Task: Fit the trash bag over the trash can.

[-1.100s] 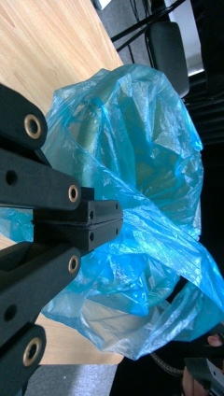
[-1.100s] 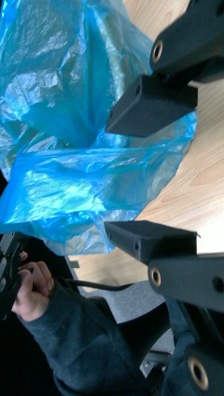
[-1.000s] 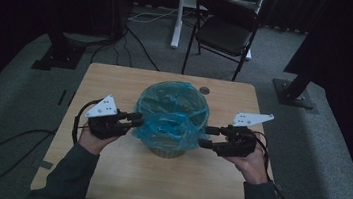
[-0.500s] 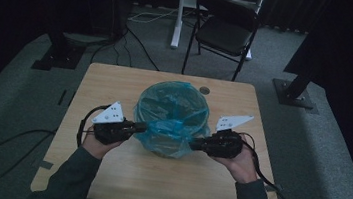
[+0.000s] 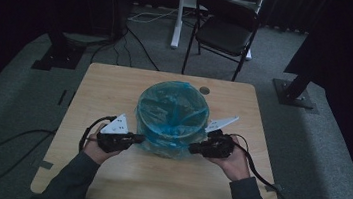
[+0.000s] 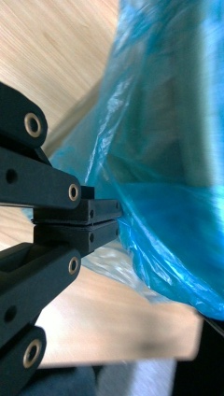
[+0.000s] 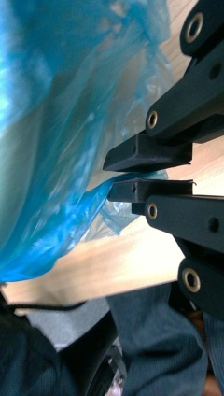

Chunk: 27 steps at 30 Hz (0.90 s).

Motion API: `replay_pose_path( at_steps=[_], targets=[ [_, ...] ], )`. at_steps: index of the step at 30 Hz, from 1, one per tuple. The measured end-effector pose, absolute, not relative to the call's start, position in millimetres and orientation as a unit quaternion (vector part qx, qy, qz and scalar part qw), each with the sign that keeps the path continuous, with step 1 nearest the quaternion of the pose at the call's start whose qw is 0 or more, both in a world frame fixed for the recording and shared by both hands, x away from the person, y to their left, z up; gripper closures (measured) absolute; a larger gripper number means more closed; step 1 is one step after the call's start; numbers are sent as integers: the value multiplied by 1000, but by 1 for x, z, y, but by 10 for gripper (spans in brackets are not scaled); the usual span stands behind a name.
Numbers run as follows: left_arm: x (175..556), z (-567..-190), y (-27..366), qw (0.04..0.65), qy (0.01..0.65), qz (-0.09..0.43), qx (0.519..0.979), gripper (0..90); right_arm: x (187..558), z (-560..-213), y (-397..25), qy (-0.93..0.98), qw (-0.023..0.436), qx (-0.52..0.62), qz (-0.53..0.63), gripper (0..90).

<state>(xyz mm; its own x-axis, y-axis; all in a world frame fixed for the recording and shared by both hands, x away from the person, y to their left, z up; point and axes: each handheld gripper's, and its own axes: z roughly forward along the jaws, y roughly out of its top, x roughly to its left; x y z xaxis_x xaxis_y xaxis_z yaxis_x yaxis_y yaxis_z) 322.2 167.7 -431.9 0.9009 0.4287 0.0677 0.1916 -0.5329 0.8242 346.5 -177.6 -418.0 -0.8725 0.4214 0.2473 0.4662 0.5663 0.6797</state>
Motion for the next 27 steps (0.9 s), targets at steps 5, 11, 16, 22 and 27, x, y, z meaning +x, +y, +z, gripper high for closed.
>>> replay_pose_path(
  at_steps=[5, 11, 16, 22, 27],
  targets=[
    [335, -443, 169, 426, 208, 132, 870, 870, 353, -426, -176, -889, 21, -269, -369, 841],
    [332, -435, 185, 459, 220, 119, 853, 661, 346, -416, -183, -887, 5, -259, -382, 642],
    [327, -420, 207, 501, 227, 117, 827, 596, 336, -392, -202, -873, -16, -255, -416, 563],
    [333, -403, 218, 532, 234, 124, 804, 582, 340, -370, -216, -849, -46, -271, -452, 620],
    [337, -392, 225, 535, 219, 119, 807, 548, 355, -357, -217, -827, -83, -297, -470, 641]
  ],
)
